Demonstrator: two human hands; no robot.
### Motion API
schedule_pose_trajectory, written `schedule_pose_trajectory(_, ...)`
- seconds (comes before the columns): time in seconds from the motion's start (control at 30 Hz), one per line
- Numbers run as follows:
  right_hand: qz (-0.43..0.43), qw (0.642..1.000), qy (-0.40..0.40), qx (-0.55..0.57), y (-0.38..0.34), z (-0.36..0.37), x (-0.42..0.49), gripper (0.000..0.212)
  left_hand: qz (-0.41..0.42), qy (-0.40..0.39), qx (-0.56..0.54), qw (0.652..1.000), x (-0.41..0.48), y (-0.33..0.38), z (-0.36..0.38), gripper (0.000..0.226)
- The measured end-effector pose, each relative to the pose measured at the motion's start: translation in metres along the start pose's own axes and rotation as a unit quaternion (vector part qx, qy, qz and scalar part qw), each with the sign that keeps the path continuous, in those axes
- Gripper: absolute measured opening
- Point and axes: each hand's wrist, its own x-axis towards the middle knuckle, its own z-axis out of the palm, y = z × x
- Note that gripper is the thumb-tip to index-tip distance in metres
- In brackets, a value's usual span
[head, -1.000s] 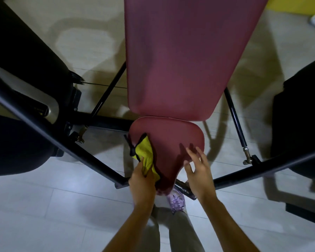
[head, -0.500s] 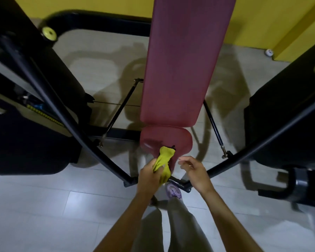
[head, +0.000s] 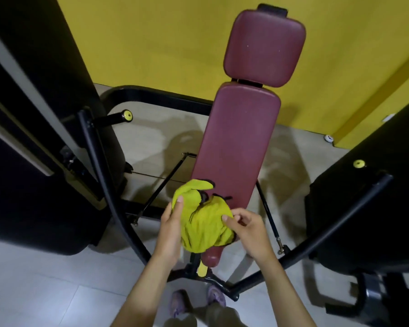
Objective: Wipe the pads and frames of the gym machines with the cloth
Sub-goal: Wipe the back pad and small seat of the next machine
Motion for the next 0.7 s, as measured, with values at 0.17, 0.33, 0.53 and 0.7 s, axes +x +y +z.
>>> schedule_pose_trajectory(0.17,-0.021,0.994,0.071,0.076,-0.029,-0.015,0.002,0.019,0.024,0.068,-0.116,0.991,0.002,0.03,-0.023,0.047)
schedule_pose_trajectory(0.33,-0.06,0.986,0.107,0.109,-0.047,-0.017,0.019,0.028,0.046,0.105,-0.158,0.981,0.0,0.037,-0.035,0.044)
schedule_pose_trajectory(0.53,0.036,0.984,-0.154,-0.084,-0.046,-0.014,0.022,0.018,0.055,0.115,-0.213,0.969,0.003,0.057,-0.041,0.044)
schedule_pose_trajectory(0.7,0.136,0.92,-0.28,-0.237,-0.031,0.012,0.024,0.021,0.074,0.063,-0.179,0.979,0.003,0.074,-0.037,0.039)
